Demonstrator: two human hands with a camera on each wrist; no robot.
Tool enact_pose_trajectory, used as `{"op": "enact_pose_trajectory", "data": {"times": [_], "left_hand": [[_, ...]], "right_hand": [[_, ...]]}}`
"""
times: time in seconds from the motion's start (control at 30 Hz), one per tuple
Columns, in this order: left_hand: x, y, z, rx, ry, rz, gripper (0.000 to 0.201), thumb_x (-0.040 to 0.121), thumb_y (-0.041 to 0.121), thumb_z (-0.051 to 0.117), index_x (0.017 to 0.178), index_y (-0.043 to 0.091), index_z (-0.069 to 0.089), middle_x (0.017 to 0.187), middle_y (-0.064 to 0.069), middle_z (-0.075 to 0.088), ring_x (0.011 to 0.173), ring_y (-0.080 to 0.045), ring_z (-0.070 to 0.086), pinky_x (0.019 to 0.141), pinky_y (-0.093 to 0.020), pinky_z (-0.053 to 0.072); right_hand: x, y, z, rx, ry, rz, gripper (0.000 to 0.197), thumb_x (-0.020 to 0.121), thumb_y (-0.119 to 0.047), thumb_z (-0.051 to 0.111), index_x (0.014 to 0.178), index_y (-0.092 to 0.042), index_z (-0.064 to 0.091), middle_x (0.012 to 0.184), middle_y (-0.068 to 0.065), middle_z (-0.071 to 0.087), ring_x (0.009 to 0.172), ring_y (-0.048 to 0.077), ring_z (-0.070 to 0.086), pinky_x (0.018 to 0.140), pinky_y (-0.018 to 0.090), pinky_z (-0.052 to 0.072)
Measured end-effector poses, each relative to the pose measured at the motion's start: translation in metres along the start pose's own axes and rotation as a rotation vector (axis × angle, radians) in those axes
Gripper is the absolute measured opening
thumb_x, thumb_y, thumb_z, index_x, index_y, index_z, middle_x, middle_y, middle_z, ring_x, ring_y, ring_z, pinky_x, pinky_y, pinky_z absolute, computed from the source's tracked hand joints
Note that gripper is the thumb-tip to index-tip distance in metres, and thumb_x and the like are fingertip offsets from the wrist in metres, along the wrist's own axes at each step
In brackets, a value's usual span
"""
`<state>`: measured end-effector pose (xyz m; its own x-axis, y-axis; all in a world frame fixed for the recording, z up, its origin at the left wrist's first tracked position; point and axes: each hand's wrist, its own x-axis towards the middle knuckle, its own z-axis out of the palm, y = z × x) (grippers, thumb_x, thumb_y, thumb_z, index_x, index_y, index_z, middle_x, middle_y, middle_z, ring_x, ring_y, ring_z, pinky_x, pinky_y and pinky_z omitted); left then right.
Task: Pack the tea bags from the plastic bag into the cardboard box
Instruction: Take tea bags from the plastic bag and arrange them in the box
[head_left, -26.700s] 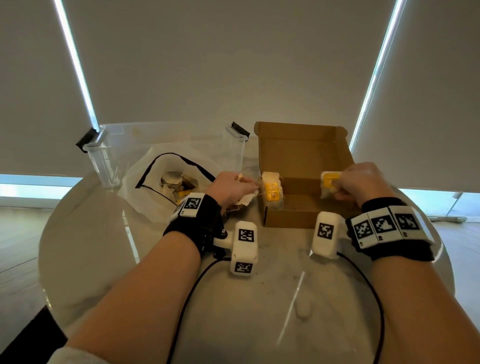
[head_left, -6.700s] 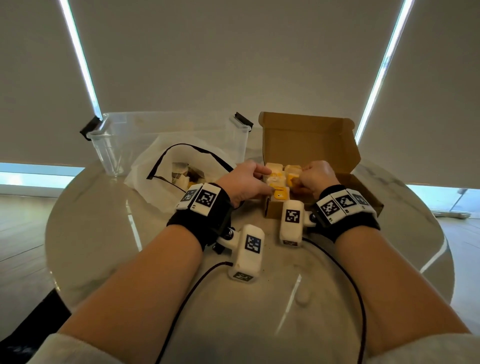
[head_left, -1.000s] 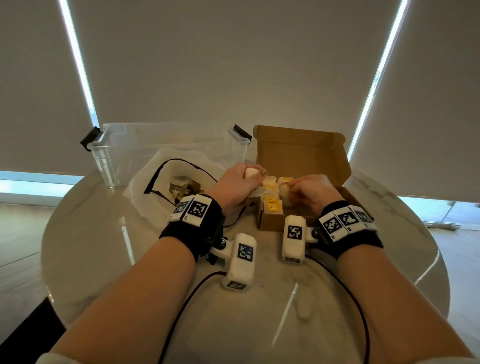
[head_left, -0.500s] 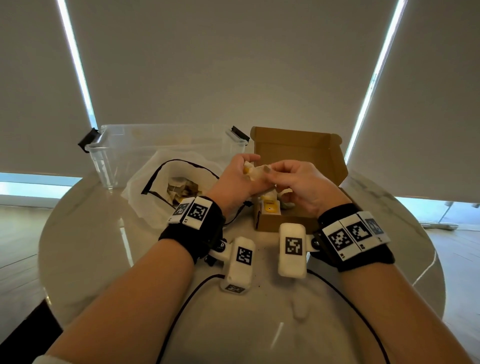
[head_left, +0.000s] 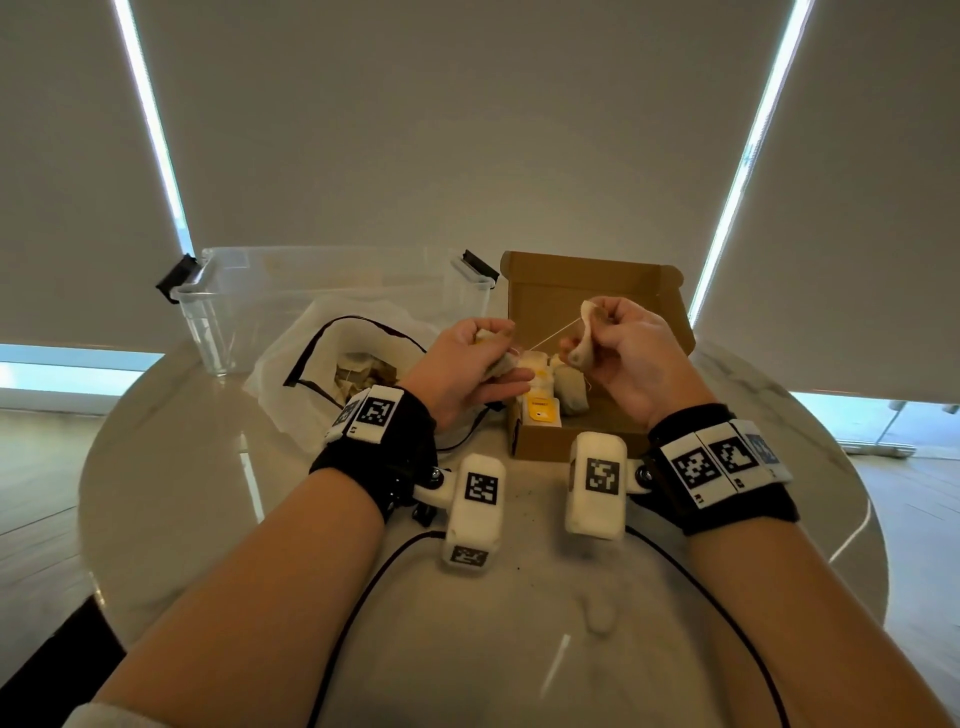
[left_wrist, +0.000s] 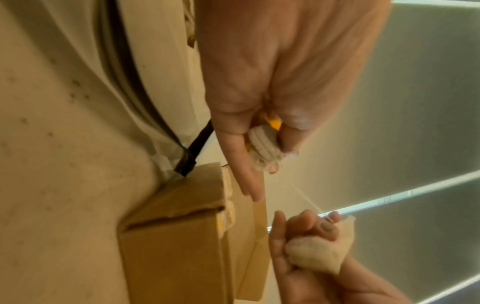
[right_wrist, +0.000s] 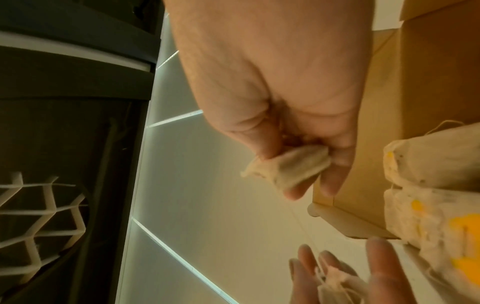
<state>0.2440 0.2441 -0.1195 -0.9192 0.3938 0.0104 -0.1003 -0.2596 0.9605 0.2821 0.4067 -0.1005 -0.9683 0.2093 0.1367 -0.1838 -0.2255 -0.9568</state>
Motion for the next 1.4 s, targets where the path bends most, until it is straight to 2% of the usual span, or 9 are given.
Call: {"op": "enact_pose_trajectory", "data": {"times": [0.17, 0.43, 0.67, 0.83, 0.93, 1.03, 1.2, 1.3, 1.4], "left_hand": [[0.001, 0.003, -0.002, -0.164, 0.124, -0.037, 0.015, 0.101, 0.022, 0.039, 0.113, 0.017, 0.048, 0.099, -0.008, 0.053, 0.072, -0.023, 0.065, 0.049, -0.024, 0.056], [-0.006, 0.008, 0.003, -0.229, -0.019, -0.201, 0.027, 0.096, 0.04, 0.046, 0.1, 0.014, 0.05, 0.08, -0.012, 0.062, 0.054, -0.018, 0.066, 0.037, -0.014, 0.046], [-0.007, 0.006, -0.003, -0.278, -0.14, -0.243, 0.035, 0.093, -0.003, 0.046, 0.125, 0.011, 0.048, 0.108, -0.019, 0.061, 0.075, -0.031, 0.071, 0.051, -0.022, 0.057], [-0.006, 0.007, -0.003, -0.2, -0.105, -0.15, 0.036, 0.09, -0.011, 0.043, 0.112, 0.015, 0.054, 0.102, -0.013, 0.058, 0.078, -0.025, 0.064, 0.047, -0.018, 0.052], [-0.006, 0.008, -0.003, -0.21, -0.186, -0.153, 0.021, 0.088, 0.007, 0.053, 0.108, 0.013, 0.056, 0.093, -0.007, 0.054, 0.069, -0.016, 0.054, 0.042, -0.016, 0.043], [-0.007, 0.005, 0.001, -0.017, -0.246, -0.134, 0.035, 0.08, 0.04, 0.063, 0.106, 0.016, 0.058, 0.08, 0.0, 0.055, 0.061, -0.009, 0.046, 0.038, -0.013, 0.035], [-0.01, -0.001, 0.007, 0.264, -0.308, -0.035, 0.009, 0.084, 0.024, 0.06, 0.088, 0.018, 0.056, 0.073, 0.002, 0.049, 0.056, -0.007, 0.04, 0.038, -0.013, 0.029], [-0.009, 0.005, -0.004, 0.165, -0.301, -0.016, 0.012, 0.08, 0.025, 0.06, 0.084, 0.016, 0.052, 0.067, 0.004, 0.053, 0.051, -0.005, 0.04, 0.037, -0.013, 0.028], [-0.009, 0.016, -0.017, -0.05, -0.284, 0.006, 0.017, 0.088, 0.03, 0.053, 0.08, 0.016, 0.052, 0.06, 0.006, 0.048, 0.045, -0.003, 0.038, 0.035, -0.011, 0.029]], "right_hand": [[-0.005, -0.003, -0.002, 0.369, -0.156, 0.0, 0.027, 0.096, -0.001, 0.033, 0.086, -0.011, 0.056, 0.061, 0.002, 0.052, 0.071, 0.021, 0.062, 0.088, 0.043, 0.051], [-0.005, -0.004, 0.001, 0.546, -0.31, -0.08, 0.031, 0.099, -0.006, 0.027, 0.084, -0.014, 0.053, 0.078, 0.007, 0.064, 0.092, 0.032, 0.067, 0.083, 0.047, 0.054], [-0.006, -0.005, 0.001, 0.545, -0.269, -0.113, 0.026, 0.101, -0.012, 0.028, 0.087, -0.015, 0.05, 0.104, 0.013, 0.07, 0.104, 0.039, 0.064, 0.082, 0.051, 0.054], [-0.007, -0.008, -0.001, 0.596, -0.277, -0.138, 0.025, 0.101, -0.013, 0.028, 0.088, -0.015, 0.049, 0.107, 0.014, 0.069, 0.104, 0.038, 0.064, 0.079, 0.05, 0.055], [-0.007, -0.007, 0.001, 0.588, -0.292, -0.121, 0.024, 0.101, -0.012, 0.028, 0.089, -0.015, 0.049, 0.106, 0.015, 0.069, 0.103, 0.039, 0.065, 0.079, 0.05, 0.055], [-0.008, -0.005, 0.003, 0.593, -0.319, -0.1, 0.024, 0.1, -0.012, 0.029, 0.088, -0.014, 0.049, 0.106, 0.017, 0.069, 0.104, 0.039, 0.064, 0.083, 0.051, 0.055], [-0.005, -0.002, 0.0, 0.549, -0.328, -0.074, 0.026, 0.1, -0.011, 0.029, 0.087, -0.015, 0.051, 0.1, 0.014, 0.07, 0.105, 0.036, 0.064, 0.086, 0.052, 0.053], [-0.002, -0.003, -0.007, 0.425, -0.222, -0.086, 0.026, 0.098, -0.008, 0.032, 0.09, -0.015, 0.055, 0.076, 0.005, 0.063, 0.083, 0.024, 0.065, 0.085, 0.049, 0.052], [0.0, -0.005, -0.017, 0.278, -0.103, -0.03, 0.024, 0.098, -0.009, 0.034, 0.107, -0.013, 0.056, 0.06, -0.003, 0.046, 0.054, 0.011, 0.044, 0.065, 0.032, 0.05]]}}
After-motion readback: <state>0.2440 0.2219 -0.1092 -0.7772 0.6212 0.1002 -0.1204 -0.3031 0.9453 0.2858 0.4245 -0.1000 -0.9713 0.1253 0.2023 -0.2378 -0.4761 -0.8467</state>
